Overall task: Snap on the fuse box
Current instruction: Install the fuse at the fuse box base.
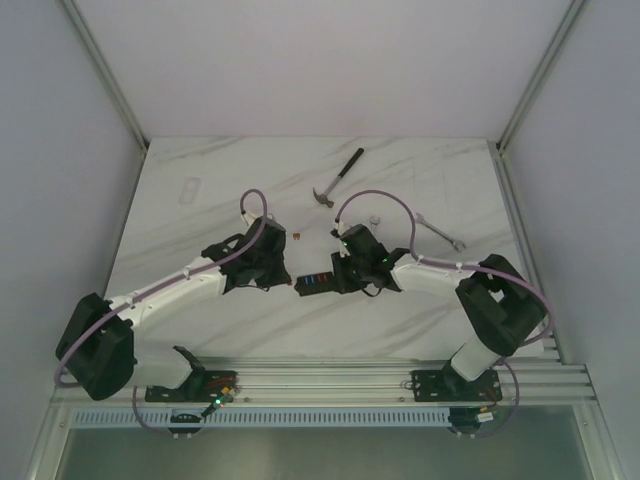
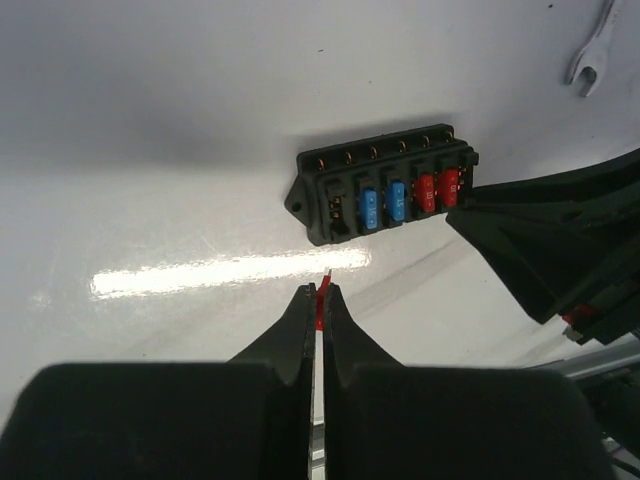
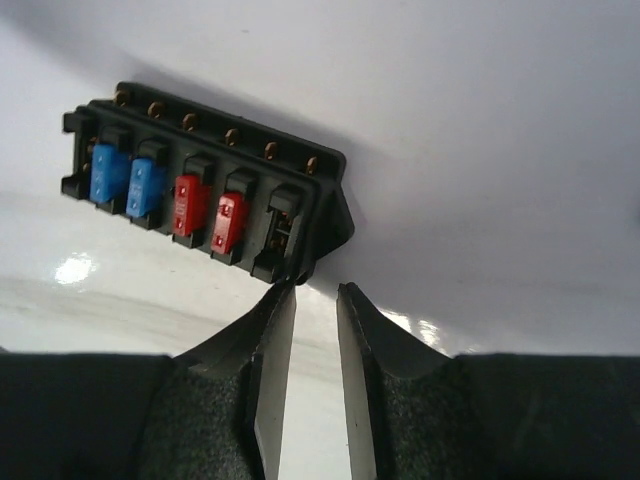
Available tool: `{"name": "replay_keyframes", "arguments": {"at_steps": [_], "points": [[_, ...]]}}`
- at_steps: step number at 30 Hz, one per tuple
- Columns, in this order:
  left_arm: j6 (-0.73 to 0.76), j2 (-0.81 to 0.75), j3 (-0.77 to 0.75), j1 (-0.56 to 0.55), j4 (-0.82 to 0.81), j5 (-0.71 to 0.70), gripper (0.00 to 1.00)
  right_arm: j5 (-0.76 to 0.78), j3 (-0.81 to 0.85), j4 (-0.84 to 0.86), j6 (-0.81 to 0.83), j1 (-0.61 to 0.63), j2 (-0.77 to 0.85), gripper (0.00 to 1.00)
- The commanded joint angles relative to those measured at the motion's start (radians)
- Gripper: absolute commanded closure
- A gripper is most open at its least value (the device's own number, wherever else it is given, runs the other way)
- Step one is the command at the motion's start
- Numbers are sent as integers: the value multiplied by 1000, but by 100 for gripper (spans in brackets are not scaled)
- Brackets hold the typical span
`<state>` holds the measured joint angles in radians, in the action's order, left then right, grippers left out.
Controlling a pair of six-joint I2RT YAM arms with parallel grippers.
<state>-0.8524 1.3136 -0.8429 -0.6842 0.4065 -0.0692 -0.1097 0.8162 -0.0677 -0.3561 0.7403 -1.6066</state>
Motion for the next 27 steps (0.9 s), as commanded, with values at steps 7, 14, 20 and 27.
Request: {"name": "replay_keyframes", "arguments": {"at_steps": [7,14,20,27], "points": [[57,85,-102,-21,142,-61,100,-95,53,135,-39,66,-66,70],[99,176,-190,-28,216,-126,100,-26,15,138,-21,69,-18,67],[116,271,-279,-66,292,-196,100,160,-51,116,-9,3,100,59],[116,340,-366,-90,360,-237,100,351,-125,137,-8,-74,198,40]]}}
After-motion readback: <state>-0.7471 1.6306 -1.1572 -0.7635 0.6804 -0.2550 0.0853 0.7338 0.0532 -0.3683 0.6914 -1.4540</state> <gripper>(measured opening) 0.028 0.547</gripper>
